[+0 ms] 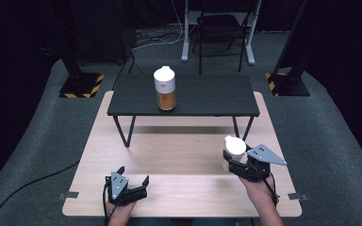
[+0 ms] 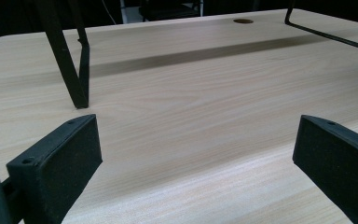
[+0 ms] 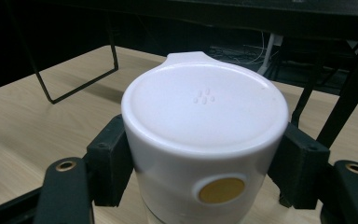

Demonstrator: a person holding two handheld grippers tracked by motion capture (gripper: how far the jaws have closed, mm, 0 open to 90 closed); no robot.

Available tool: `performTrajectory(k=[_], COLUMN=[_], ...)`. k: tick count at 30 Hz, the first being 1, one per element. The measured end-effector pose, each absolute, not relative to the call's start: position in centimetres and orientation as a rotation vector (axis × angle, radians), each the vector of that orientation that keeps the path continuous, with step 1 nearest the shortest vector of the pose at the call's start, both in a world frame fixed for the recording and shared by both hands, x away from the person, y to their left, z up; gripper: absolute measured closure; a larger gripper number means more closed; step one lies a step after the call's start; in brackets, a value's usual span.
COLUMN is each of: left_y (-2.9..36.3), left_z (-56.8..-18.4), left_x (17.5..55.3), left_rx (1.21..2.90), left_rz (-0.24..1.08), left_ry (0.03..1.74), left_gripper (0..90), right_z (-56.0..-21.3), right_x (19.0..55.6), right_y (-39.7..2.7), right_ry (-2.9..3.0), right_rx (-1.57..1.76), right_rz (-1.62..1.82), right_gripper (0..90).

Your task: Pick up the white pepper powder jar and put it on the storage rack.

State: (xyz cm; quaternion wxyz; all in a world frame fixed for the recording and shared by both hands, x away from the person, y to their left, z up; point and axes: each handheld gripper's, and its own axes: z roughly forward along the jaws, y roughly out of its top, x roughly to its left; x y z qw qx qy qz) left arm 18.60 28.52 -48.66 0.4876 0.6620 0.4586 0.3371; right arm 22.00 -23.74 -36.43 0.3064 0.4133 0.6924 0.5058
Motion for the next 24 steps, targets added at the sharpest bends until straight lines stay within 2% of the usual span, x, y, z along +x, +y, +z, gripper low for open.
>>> performTrajectory(k=[24], left_y=[28.1], left_z=[-48.7], left_x=[18.4], left_rx=[1.593], left_rz=[0.841], left_ry=[1.139], left_gripper=[0.6], right_z=[-30.0], right_x=[22.3], right_y=[-22.1], right_ry=[1.832], right_rx=[1.032], right_rz=[1.356], right_gripper=[29.9])
